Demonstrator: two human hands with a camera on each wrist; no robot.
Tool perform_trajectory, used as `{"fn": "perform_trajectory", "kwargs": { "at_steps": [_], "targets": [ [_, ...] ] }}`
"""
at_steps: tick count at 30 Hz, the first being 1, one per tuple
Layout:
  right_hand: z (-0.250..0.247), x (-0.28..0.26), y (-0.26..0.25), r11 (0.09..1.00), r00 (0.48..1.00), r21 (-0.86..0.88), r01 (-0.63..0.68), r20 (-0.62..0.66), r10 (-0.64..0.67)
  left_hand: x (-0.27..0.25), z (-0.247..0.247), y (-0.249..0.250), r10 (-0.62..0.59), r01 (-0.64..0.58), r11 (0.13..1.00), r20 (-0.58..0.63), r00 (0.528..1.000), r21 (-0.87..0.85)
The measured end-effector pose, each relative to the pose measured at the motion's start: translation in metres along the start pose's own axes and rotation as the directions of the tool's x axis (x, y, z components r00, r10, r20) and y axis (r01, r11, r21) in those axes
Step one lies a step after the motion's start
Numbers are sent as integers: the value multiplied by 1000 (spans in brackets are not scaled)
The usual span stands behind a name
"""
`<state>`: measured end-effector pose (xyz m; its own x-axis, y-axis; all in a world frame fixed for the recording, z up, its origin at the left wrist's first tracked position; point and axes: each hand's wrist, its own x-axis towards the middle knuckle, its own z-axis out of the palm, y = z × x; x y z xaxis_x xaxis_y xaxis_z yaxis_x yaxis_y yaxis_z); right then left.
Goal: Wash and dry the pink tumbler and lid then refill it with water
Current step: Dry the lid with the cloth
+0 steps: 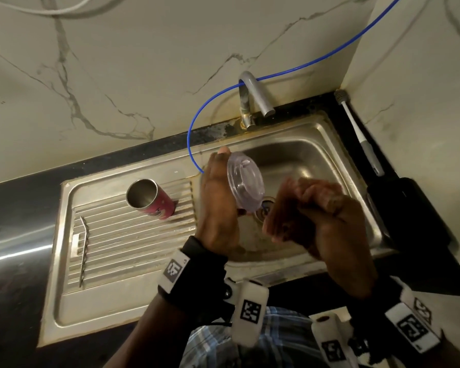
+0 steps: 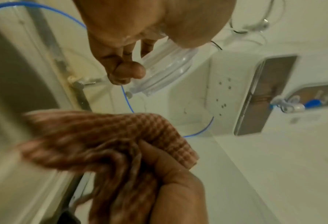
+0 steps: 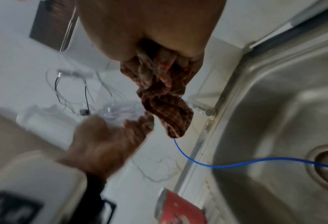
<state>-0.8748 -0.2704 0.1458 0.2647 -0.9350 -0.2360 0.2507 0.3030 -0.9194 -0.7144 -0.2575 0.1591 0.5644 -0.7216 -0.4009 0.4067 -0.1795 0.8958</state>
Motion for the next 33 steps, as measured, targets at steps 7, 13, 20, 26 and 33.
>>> {"fn": "perform_trajectory", "kwargs": {
  "at_steps": [7,13,20,26,33],
  "targets": [
    [1,10,3,787,865,-370,495,302,-402,-9,13,-12,-233,237,971,111,966,-25],
    [3,7,11,739,800,-346,578,417,-431,-6,6,-20,-257,260,966,113,960,-11],
    [5,-2,7,660,735,-362,659,498,-461,-8,5,-13,-267,299,940,195,944,-161],
    [-13,26,14,742,807,-362,564,433,-401,-14,6,-19,-225,229,973,97,969,-31],
    [-13,14,17,645,689,-309,699,532,-492,-12,1,-15,-260,275,955,139,956,-106]
  ]
}}
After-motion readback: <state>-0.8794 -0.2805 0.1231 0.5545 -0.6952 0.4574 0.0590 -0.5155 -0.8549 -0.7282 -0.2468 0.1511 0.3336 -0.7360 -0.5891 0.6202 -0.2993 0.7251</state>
